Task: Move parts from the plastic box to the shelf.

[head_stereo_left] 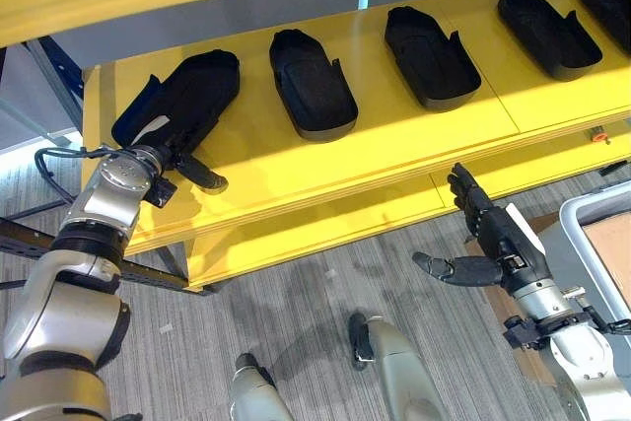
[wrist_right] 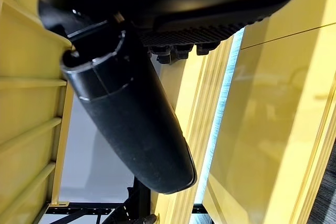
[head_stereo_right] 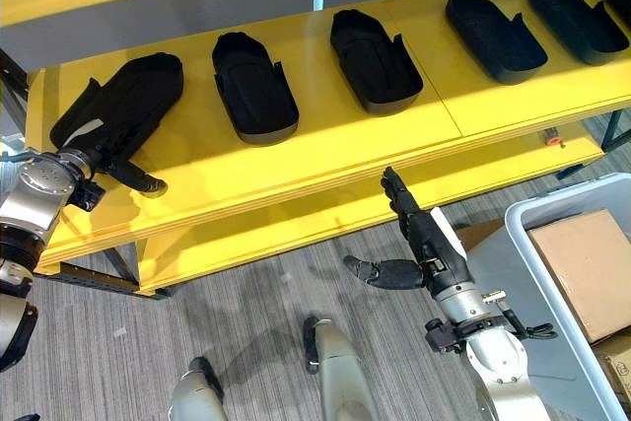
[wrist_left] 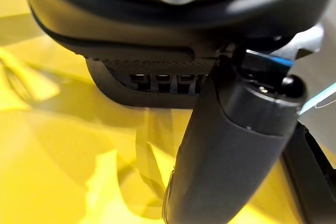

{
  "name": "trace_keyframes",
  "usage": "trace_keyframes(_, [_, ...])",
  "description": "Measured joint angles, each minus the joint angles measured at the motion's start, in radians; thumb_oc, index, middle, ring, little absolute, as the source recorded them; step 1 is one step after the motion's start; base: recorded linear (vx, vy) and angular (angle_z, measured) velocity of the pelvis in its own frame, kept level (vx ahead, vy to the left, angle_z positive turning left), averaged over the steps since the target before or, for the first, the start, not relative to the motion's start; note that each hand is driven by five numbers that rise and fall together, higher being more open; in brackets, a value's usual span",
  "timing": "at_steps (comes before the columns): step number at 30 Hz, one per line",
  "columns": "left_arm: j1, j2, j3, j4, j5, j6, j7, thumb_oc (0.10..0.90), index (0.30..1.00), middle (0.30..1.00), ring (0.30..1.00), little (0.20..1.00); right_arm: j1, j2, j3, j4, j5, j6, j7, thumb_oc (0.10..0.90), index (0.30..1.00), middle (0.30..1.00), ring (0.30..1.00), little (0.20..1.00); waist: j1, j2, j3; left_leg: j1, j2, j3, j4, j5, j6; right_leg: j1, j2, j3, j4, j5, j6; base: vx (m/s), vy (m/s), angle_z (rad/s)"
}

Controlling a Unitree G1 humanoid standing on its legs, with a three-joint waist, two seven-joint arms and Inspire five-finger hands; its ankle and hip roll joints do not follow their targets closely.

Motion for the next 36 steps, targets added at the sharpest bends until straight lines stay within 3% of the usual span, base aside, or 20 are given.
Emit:
trace_keyframes(20, [0.014, -0.012, -0.008, -0.029, -0.161, -0.001, -0.009, 0.9, 1.0, 1.0, 1.0, 1.0, -0.002, 0.01, -0.001, 0.0, 0.0, 0.001, 0.0, 0.9, 1.0, 1.0, 1.0, 1.0, -0.01, 0.0, 0.0, 0.021, -0.001, 0.003, -0.001, 0.0, 0.0, 0.016, 0.0, 0.003, 0.001, 0.001, 0.001, 0.0, 0.0, 0.0])
trace_keyframes(27, [0.043, -0.123, 0.046, -0.031, -0.317, -0.003, 0.081, 0.9, 1.0, 1.0, 1.0, 1.0, 0.0, 0.01, -0.002, -0.001, 0.0, 0.003, -0.008, 0.9, 1.0, 1.0, 1.0, 1.0, -0.004, 0.01, -0.006, 0.033, -0.002, 0.003, -0.001, 0.0, 0.0, 0.03, -0.002, 0.006, 0.0, 0.001, 0.003, 0.0, 0.0, 0.0])
trace_keyframes(36, [0.075, -0.164, 0.054, -0.103, -0.403, -0.012, 0.133, 0.9, 1.0, 1.0, 1.0, 1.0, 0.0, 0.01, -0.002, -0.001, 0.0, 0.005, -0.015, 0.9, 1.0, 1.0, 1.0, 1.0, -0.003, 0.01, -0.006, 0.032, -0.001, 0.003, 0.0, 0.0, 0.0, 0.03, -0.001, 0.006, 0.0, 0.001, 0.003, 0.0, 0.0, 0.0])
